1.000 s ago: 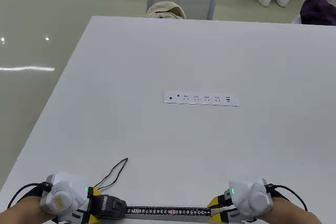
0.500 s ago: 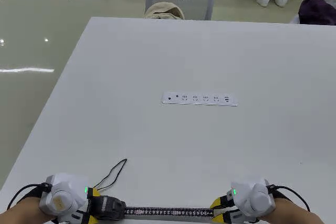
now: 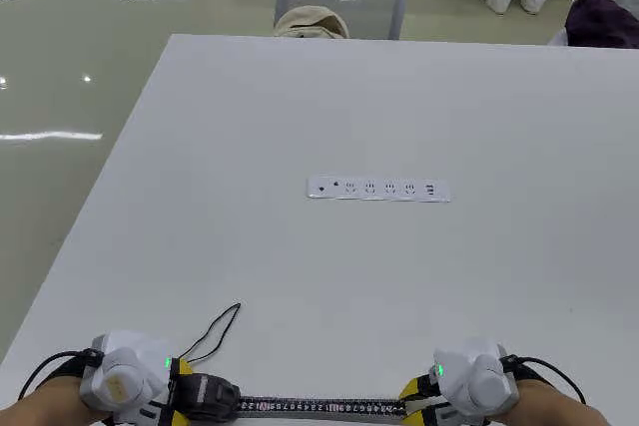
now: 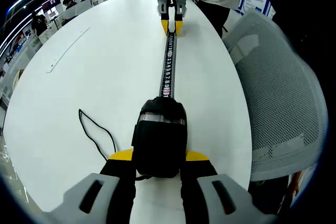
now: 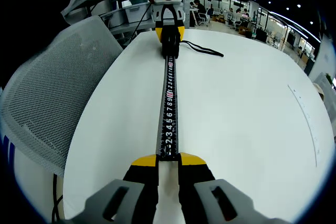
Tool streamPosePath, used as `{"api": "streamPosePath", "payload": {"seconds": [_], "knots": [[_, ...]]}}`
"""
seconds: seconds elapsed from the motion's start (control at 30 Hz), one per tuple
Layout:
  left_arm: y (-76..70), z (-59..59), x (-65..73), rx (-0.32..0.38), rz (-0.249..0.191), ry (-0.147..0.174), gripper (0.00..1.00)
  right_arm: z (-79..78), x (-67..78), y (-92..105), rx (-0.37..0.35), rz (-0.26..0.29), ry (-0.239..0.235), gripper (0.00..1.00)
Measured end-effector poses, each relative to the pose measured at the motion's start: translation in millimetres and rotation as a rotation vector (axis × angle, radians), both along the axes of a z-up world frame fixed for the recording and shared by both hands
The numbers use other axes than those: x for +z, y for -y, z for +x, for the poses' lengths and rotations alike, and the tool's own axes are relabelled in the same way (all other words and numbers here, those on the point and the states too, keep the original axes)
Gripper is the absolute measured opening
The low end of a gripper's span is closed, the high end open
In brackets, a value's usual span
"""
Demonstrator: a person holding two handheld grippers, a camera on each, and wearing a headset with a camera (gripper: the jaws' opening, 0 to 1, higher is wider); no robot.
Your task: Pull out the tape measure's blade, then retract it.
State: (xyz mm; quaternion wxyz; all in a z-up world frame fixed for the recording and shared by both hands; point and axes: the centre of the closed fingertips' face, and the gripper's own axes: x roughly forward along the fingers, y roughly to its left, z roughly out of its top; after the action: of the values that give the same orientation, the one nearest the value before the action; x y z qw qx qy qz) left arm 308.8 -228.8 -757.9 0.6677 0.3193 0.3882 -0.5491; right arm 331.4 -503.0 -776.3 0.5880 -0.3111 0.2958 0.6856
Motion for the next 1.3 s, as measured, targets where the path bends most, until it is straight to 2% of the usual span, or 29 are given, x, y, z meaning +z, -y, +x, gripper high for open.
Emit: {"api": "streamPosePath", "payload": {"seconds": [0.23,0.57,0.6,0.67,1.03,1.3], "knots": [[0.2,-0.3,0.3,-0.001,0.007,-0.001,0.29,-1.9,-3.7,0.0,0.023,-0.026,0.024,0.12],[-0.5,0.5,-2.0,-0.004,0.014,0.002,0.29,-3.3,-3.7,0.4,0.009,-0.033,0.025,0.14],[-0.7,0.5,-2.4,-0.004,0.015,0.002,0.29,-3.4,-4.8,5.0,0.013,-0.056,0.025,0.14],[-0.8,0.6,-2.8,-0.007,0.02,0.002,0.29,-2.7,-3.6,2.3,0.002,-0.037,0.028,0.15],[1.0,-0.1,-1.4,-0.003,0.021,-0.003,0.3,-0.4,-3.3,3.3,-0.019,-0.031,0.035,0.17],[1.3,-0.6,-3.7,0.029,0.009,-0.001,0.34,-1.7,-5.1,3.6,-0.055,-0.018,0.03,0.21]]}}
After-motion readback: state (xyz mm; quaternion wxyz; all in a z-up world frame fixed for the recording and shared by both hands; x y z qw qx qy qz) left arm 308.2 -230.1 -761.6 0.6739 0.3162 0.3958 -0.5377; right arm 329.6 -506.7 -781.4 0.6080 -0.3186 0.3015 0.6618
